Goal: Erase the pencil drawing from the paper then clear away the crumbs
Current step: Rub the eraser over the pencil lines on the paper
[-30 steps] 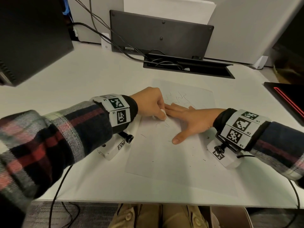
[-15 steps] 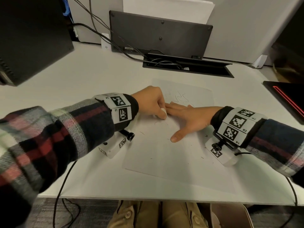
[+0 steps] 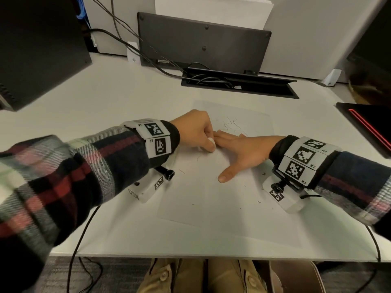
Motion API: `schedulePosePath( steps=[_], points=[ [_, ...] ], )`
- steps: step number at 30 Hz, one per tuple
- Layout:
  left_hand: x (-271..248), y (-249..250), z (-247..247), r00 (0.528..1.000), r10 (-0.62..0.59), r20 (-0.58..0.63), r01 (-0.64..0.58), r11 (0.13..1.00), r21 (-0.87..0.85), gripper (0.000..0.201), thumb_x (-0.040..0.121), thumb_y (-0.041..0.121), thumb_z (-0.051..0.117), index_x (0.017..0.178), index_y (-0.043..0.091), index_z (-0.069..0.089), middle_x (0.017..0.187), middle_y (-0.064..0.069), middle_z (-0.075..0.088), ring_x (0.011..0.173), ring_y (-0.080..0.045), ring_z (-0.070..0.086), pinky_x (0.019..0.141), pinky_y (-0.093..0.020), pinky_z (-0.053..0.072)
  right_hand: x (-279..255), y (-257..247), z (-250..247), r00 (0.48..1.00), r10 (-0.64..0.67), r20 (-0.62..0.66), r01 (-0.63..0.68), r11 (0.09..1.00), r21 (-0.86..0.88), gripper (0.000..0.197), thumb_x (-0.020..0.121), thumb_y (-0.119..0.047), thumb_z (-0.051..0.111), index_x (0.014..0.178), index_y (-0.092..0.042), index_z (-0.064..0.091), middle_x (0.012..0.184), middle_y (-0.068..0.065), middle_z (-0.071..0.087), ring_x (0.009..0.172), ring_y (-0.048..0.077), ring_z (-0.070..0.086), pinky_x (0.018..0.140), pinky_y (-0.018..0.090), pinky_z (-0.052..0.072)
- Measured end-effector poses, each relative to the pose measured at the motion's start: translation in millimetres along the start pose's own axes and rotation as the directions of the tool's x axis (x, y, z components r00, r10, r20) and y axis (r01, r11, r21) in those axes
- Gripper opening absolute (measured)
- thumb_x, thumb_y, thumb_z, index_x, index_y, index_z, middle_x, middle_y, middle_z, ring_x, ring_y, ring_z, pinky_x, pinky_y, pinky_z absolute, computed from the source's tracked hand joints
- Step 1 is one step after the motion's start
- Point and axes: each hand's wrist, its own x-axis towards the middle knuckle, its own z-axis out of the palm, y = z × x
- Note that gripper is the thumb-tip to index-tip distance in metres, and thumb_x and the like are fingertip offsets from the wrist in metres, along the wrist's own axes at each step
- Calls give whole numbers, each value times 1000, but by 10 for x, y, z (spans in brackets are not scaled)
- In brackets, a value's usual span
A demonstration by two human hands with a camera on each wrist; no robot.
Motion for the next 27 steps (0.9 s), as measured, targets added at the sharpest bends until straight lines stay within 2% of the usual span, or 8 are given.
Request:
schedulePosePath(
  steps=[3,6,9,13,17,20,24,27],
  points=[
    [-23,28,37,998,33,53,-33,999,-3,8,75,22,75,76,14,74,59,11,60,54,1,52,51,-5,38,-23,-8,2,1000,-18,-24,19,1000,23,100,70,-52,72,145,-37,8,145,-24,9,140,4,4,116,55,5],
    [-4,2,10,999,29,-18,-29,1000,11,8,76,20,74,80,13,75,59,12,59,54,1,52,50,-3,37,-6,-14,-1,1000,-11,-16,11,1000,10,105,67,-58,72,146,-37,5,148,-26,3,142,5,0,114,58,2],
    [-33,47,47,998,45,46,-46,999,17,5,75,20,74,75,16,74,59,10,60,54,0,53,51,-5,38,8,7,9,1000,-24,-14,24,998,51,102,65,-59,73,143,-39,11,134,-31,12,139,4,7,115,56,9],
    [-23,36,22,1000,29,-2,-29,999,40,5,75,21,74,74,17,73,58,10,60,59,-2,54,54,-9,38,22,19,8,1000,-17,-9,17,1000,7,109,61,-66,69,145,-39,5,150,-24,1,142,7,0,114,58,6],
    [-75,38,27,994,33,101,-35,999,23,12,75,24,76,65,23,69,45,17,53,49,6,50,48,-5,33,31,35,23,1000,4,6,-4,1000,-13,118,51,-76,65,145,-42,1,154,-20,-5,143,7,-6,114,58,3],
    [-74,-25,-34,1000,5,18,-6,998,57,10,76,26,75,79,17,74,58,14,58,54,3,52,50,-6,35,60,51,22,1000,21,17,-20,998,-56,129,44,-84,56,146,-37,-8,155,-19,-13,142,4,-14,115,57,0],
    [-120,-11,-31,997,10,76,-12,1000,27,14,76,28,75,82,15,75,63,12,61,57,2,52,55,-6,37,44,34,16,999,33,17,-32,998,-61,129,48,-81,59,148,-33,-8,155,-18,-15,142,4,-15,116,55,2],
    [-140,-61,-130,998,6,-55,-7,1000,-3,13,77,28,74,84,17,74,63,17,58,58,3,51,54,-4,36,12,-8,7,999,50,21,-48,995,-83,126,56,-76,65,148,-31,-10,155,-15,-17,142,6,-17,116,54,0]
  ],
)
